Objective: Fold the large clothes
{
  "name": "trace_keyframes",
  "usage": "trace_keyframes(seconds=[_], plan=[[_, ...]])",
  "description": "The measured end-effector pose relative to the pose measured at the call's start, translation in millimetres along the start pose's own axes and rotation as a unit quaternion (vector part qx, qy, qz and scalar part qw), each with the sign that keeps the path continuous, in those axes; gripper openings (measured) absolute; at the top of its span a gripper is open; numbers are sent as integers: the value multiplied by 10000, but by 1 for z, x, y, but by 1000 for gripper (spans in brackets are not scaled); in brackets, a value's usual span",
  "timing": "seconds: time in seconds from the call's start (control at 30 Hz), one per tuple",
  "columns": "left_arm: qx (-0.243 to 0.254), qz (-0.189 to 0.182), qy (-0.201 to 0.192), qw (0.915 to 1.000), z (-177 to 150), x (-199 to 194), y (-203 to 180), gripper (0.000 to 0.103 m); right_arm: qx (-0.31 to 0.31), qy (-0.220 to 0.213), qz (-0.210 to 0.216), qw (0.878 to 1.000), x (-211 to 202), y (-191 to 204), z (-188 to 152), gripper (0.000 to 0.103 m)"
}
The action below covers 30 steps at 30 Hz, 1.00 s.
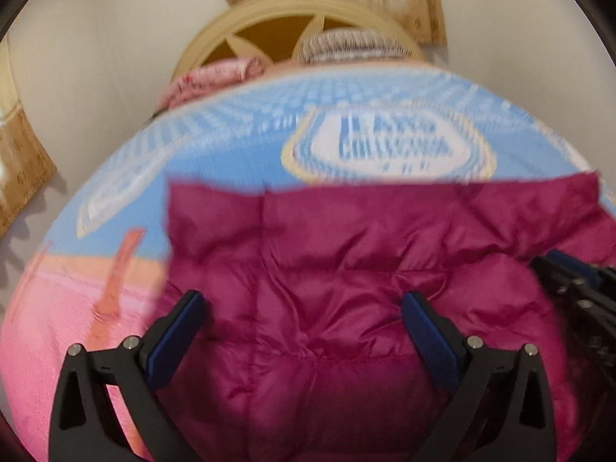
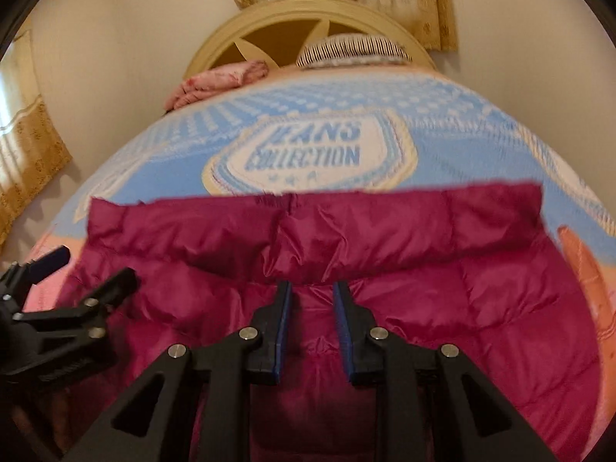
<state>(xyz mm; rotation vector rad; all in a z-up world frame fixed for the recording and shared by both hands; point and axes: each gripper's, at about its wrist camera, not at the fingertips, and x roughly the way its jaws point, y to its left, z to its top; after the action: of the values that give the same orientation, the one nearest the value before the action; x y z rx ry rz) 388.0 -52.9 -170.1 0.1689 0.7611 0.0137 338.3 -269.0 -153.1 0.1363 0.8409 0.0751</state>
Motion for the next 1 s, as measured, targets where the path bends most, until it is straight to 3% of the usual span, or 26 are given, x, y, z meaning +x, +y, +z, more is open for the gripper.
trace_keyframes(seconds=[0.5, 1.0], plan=[[-260, -167, 206, 9993, -9, 24, 2, 103, 80, 299, 63, 9995, 27, 1, -10, 23], [-240, -165, 368, 9989, -9, 28, 0, 103, -222, 432, -318, 9983, 35, 13, -10, 23]])
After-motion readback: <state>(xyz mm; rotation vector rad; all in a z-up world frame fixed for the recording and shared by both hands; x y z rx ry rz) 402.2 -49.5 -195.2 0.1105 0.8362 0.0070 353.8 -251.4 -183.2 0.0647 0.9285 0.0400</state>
